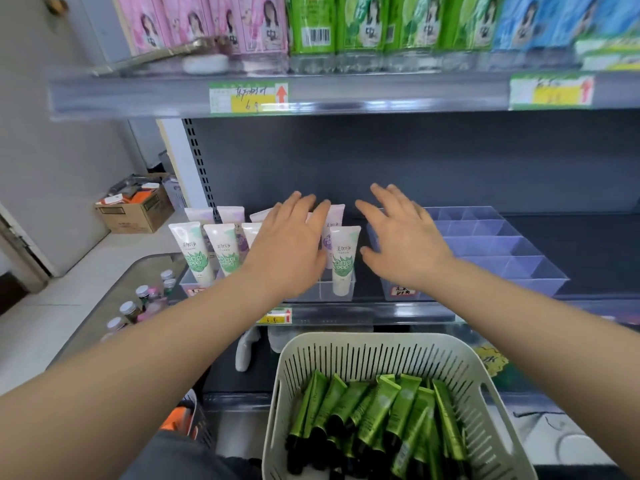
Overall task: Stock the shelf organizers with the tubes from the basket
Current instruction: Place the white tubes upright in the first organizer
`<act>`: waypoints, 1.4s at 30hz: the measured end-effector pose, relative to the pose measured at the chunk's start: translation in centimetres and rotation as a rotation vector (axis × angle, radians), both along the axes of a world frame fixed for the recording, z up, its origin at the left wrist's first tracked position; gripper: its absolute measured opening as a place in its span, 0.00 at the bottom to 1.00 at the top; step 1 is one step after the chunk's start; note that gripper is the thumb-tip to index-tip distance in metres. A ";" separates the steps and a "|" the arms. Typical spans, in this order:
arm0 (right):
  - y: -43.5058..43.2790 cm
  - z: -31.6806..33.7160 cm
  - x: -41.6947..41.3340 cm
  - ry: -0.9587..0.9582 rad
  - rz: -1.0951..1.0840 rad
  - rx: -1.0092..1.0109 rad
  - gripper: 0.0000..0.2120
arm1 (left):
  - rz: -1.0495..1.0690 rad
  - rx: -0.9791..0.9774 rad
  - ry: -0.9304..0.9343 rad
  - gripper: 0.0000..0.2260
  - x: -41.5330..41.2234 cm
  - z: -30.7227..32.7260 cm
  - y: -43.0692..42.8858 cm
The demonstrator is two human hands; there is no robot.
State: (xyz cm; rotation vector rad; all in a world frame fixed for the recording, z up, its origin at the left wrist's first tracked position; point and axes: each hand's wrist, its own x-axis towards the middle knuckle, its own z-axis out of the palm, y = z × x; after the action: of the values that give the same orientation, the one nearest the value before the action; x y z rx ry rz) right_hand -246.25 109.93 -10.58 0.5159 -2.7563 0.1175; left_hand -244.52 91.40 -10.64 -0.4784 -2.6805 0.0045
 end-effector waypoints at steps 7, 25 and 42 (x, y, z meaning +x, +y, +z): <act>2.3 -1.4 3.8 -0.054 -0.023 0.025 0.37 | -0.006 -0.027 -0.019 0.32 3.6 -1.9 2.4; 7.2 -11.7 10.4 -0.353 -0.035 0.017 0.38 | -0.093 -0.025 -0.268 0.32 8.9 -12.7 6.5; 10.1 -22.3 6.8 -0.693 -0.144 0.025 0.28 | -0.175 0.005 -0.653 0.28 5.6 -24.1 10.0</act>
State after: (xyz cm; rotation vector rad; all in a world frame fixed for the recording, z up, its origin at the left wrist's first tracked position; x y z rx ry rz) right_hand -239.45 120.08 -32.87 0.3175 -3.4608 0.2717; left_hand -238.93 101.39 -34.76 -0.8296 -3.2524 -0.2501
